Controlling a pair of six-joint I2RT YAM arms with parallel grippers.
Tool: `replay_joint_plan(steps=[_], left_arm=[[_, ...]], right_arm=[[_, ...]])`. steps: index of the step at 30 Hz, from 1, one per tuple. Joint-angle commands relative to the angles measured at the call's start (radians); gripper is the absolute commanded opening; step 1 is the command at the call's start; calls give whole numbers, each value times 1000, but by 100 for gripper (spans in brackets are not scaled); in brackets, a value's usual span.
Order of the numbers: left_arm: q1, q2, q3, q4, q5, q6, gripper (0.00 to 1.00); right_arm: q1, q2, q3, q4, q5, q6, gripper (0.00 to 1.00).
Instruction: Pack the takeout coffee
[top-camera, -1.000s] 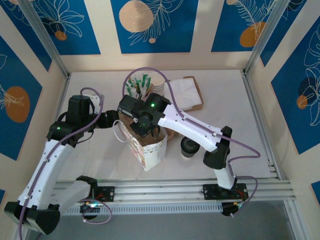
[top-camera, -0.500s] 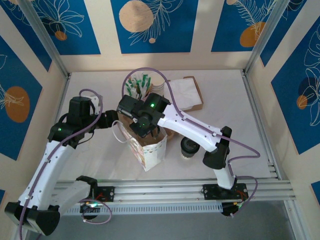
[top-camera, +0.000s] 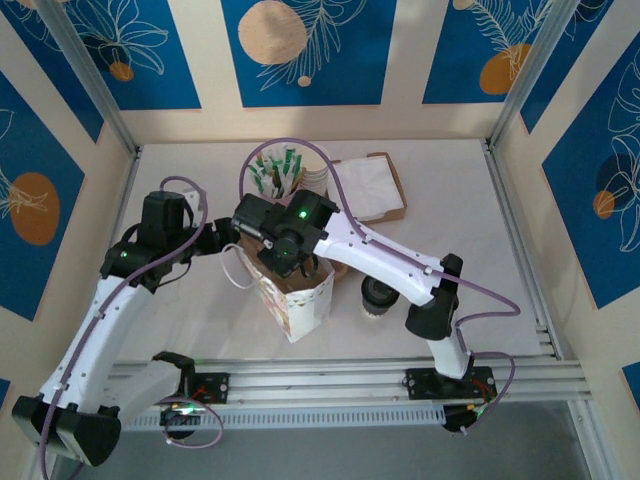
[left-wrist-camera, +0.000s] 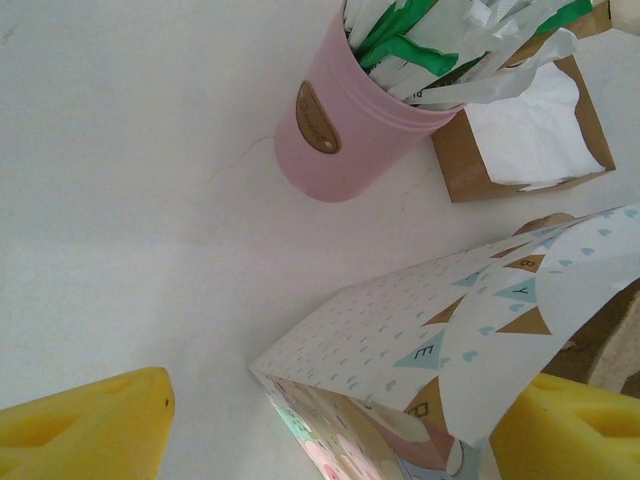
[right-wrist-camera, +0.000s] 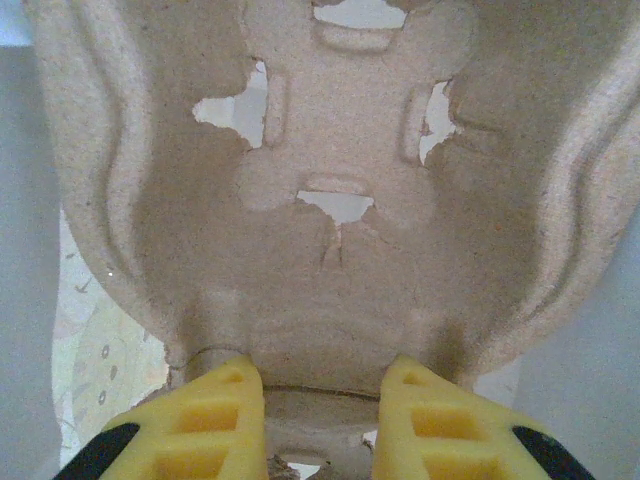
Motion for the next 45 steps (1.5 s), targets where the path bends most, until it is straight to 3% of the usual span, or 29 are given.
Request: replay_joint_plan(steps=[1, 9, 25, 45], left_arm=[[9, -1, 0, 22, -15, -25, 81], [10, -2, -10, 37, 10, -43, 81], [10, -4, -45, 96, -44, -106, 81], [10, 5, -52, 115, -19, -142, 83]], right_arm=[[-13, -21, -8, -11, -22, -11, 20], [-29, -1, -19, -21, -57, -16, 20], [16, -42, -7, 12, -8, -53, 19], [35, -68, 8, 41, 12, -91, 19]])
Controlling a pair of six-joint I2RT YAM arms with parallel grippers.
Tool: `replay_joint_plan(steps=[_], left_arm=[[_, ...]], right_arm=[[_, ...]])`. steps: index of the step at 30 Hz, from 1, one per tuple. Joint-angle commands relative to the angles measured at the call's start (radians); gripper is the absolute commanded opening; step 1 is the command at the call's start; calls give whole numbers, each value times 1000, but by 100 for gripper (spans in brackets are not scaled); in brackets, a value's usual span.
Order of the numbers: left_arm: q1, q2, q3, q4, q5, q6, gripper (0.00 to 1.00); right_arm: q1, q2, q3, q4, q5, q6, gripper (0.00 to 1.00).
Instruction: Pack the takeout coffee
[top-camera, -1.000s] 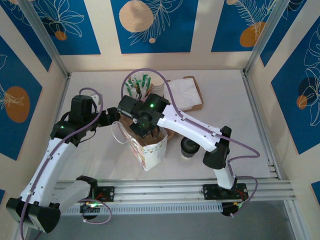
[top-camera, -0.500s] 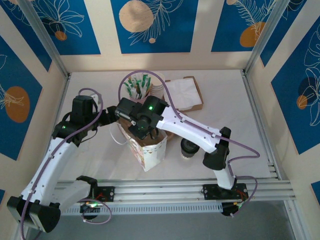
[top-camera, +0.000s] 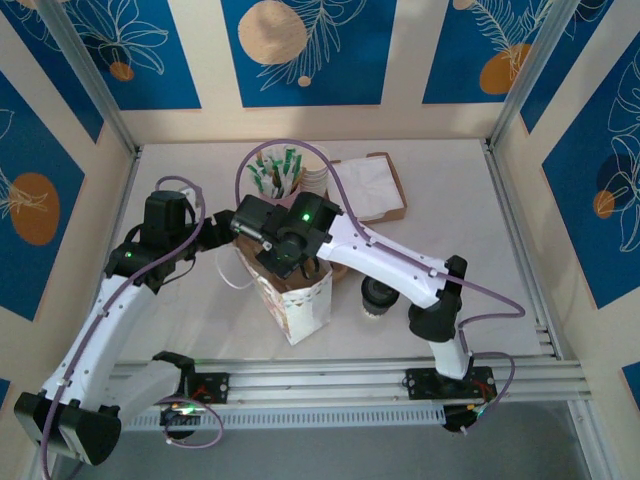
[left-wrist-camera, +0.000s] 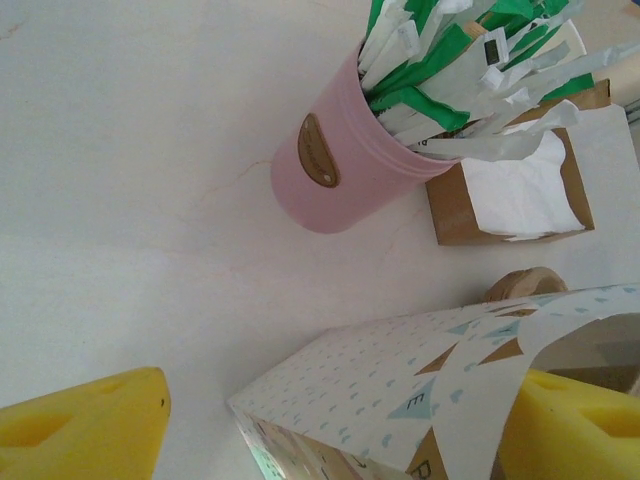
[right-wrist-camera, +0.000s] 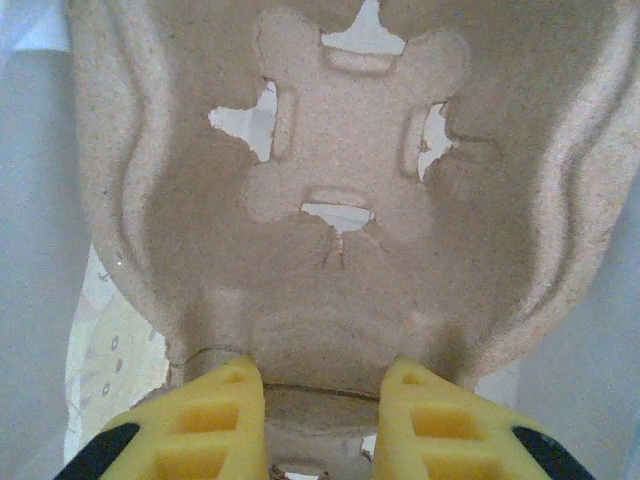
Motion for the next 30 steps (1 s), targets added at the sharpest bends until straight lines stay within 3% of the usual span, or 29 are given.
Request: replay_joint_plan(steps=[1, 14, 30], left_arm=[[10, 1, -13, 21, 4, -20, 82], [10, -41, -16, 34, 65, -31, 84], [10, -104, 2, 0, 45, -16, 87]], right_arm=[[16, -39, 21, 4, -2, -30, 19], [-43, 16, -27, -22, -67, 7, 19], [-56, 57, -37, -48, -100, -1, 17]])
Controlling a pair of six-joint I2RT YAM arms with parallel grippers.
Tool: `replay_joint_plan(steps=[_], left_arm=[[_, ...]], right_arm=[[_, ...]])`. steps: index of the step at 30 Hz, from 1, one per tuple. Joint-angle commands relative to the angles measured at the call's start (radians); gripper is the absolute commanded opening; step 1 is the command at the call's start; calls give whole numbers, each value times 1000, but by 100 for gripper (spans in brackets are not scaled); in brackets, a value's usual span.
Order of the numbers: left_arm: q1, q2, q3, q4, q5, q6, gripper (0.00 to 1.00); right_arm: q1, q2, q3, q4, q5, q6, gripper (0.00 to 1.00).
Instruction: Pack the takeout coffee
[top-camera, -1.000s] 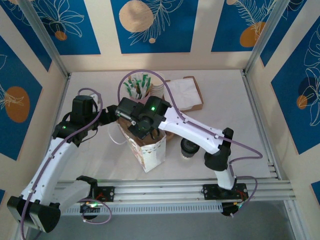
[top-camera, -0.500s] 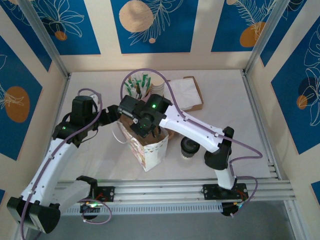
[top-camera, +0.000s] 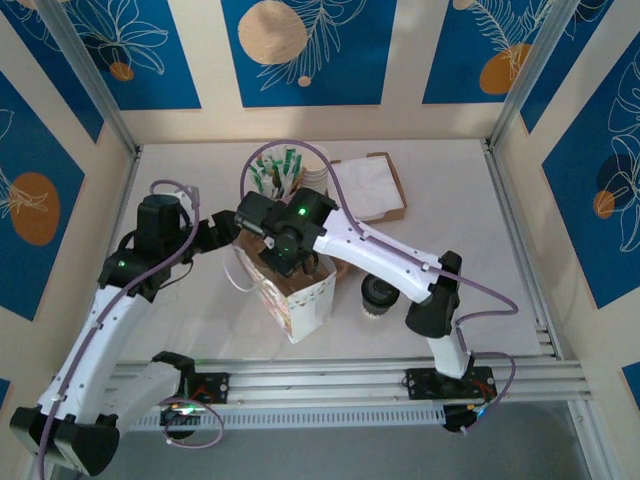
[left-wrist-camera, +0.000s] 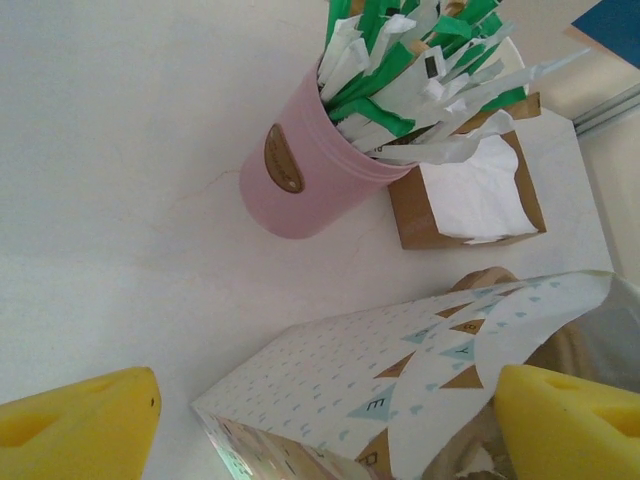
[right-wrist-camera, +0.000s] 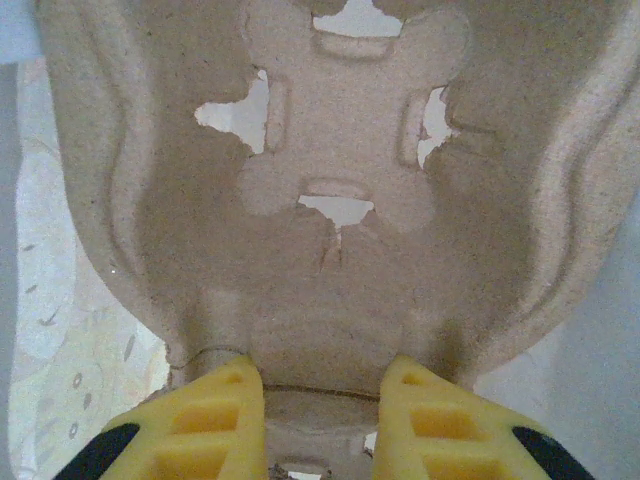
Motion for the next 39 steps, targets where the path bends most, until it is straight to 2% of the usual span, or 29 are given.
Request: replay_joint_plan(steps=[1, 18, 39], left_arm=[[10, -46, 12, -13, 2, 7, 87], [10, -145, -7, -62, -114, 6, 88], [10, -185, -73, -58, -111, -37, 88]], right_arm=[[-9, 26, -8, -39, -38, -5, 17], [-21, 83, -20, -43, -59, -21, 17], [-34, 138, -107, 57, -142, -17, 18]])
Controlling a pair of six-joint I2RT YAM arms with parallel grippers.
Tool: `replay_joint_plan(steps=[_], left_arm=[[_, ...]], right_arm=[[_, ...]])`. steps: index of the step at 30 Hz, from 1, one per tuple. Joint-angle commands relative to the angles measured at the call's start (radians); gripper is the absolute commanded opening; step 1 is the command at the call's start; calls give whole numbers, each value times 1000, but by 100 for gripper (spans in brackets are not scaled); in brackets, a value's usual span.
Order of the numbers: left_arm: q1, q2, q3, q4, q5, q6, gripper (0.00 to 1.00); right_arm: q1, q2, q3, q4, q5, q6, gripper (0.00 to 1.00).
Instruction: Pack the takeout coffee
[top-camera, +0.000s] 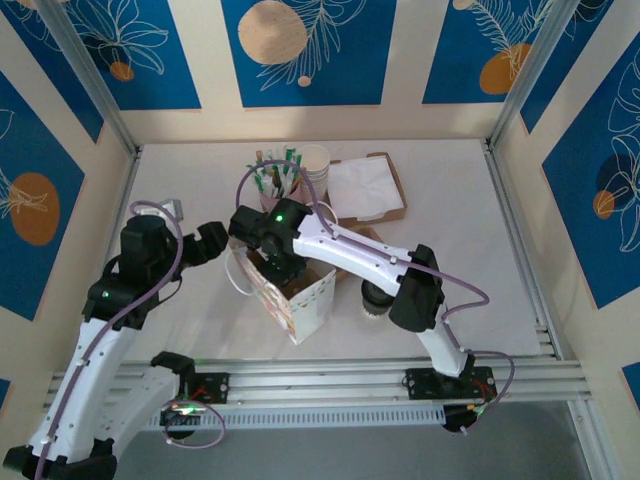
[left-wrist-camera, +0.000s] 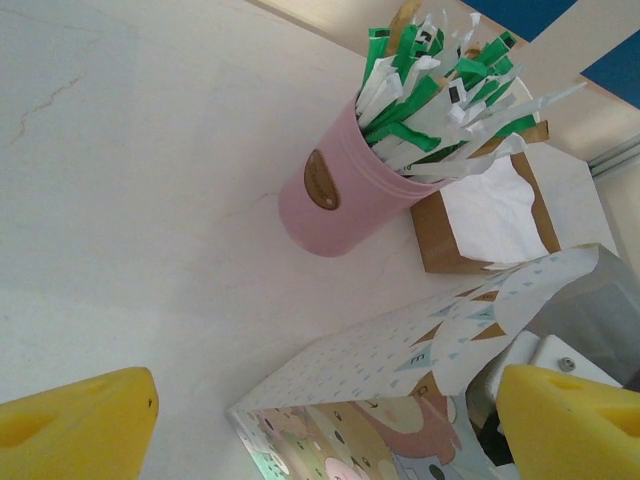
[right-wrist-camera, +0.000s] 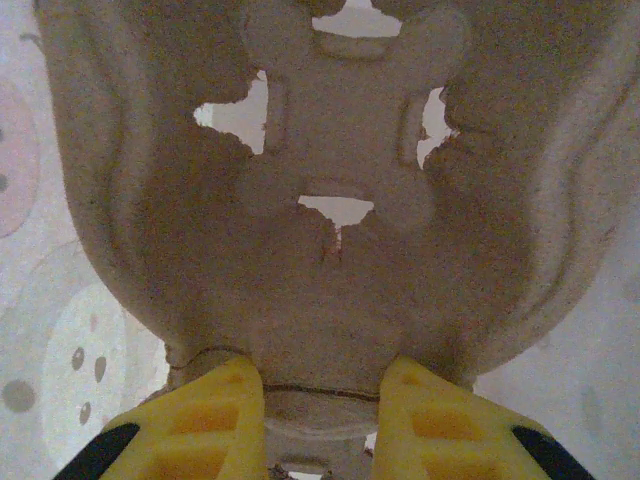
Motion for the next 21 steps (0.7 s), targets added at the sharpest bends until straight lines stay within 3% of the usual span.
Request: replay_joint_plan(steps=[1, 21], left_arm=[[10, -18, -15, -10, -6, -26, 88], [10, -50, -39, -5, 0, -54, 87]], right_arm=[[-8, 33, -31, 27, -55, -4, 18], [-20, 58, -167, 125, -64, 38, 20]])
